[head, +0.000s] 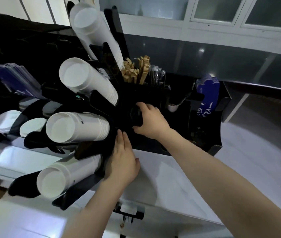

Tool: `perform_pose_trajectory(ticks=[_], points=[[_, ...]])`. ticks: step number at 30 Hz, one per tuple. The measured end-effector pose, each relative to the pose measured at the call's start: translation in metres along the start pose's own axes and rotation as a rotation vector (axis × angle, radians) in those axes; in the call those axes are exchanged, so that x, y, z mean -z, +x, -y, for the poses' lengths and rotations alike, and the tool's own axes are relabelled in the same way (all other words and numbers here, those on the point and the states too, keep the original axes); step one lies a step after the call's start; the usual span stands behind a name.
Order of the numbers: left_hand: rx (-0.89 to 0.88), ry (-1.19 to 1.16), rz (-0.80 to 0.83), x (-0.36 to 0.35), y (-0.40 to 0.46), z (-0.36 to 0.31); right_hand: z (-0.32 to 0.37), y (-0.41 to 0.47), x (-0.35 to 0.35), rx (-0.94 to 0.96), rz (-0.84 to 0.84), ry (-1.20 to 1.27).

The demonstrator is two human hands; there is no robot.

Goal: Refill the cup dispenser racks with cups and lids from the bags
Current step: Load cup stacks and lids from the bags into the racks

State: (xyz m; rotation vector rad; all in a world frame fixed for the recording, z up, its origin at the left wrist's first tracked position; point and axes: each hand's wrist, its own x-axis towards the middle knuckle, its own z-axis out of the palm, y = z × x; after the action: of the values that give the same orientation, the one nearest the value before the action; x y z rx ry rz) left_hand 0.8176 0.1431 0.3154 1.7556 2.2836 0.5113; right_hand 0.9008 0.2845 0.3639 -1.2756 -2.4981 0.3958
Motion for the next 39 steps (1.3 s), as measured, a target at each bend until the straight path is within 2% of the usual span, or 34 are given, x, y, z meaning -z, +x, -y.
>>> perform_pose_trajectory(ticks=[4, 10, 17, 25, 28, 30, 32, 36, 39], points=[[0.015, 0.021, -0.01, -0.001, -0.003, 0.008, 0.003, 0.011, -0.02, -0.05, 0.222, -0.126], [-0.053, 0.079, -0.006, -0.008, -0.002, 0.013, 0.004, 0.018, -0.032, -0.016, 0.284, -0.204], [-0.057, 0.06, -0.001, -0.011, -0.001, 0.014, 0.005, 0.006, -0.04, 0.02, 0.125, -0.389], [-0.077, 0.072, -0.012, -0.007, 0.002, 0.01, -0.014, -0.026, -0.013, 0.208, 0.033, -0.205], [-0.1, 0.074, -0.004, -0.007, 0.004, 0.005, -0.032, -0.048, -0.003, 0.184, -0.095, -0.131], [-0.118, 0.081, 0.005, -0.007, 0.006, 0.001, -0.045, -0.06, 0.004, 0.119, -0.121, -0.138], [-0.133, 0.085, 0.011, -0.007, 0.008, -0.004, -0.056, -0.07, 0.009, 0.043, -0.053, -0.2], [-0.152, 0.064, 0.034, -0.009, 0.009, -0.012, -0.061, -0.081, 0.006, -0.06, 0.188, -0.353], [-0.169, 0.056, 0.036, -0.01, 0.009, -0.016, -0.057, -0.08, 0.001, -0.07, 0.231, -0.454]])
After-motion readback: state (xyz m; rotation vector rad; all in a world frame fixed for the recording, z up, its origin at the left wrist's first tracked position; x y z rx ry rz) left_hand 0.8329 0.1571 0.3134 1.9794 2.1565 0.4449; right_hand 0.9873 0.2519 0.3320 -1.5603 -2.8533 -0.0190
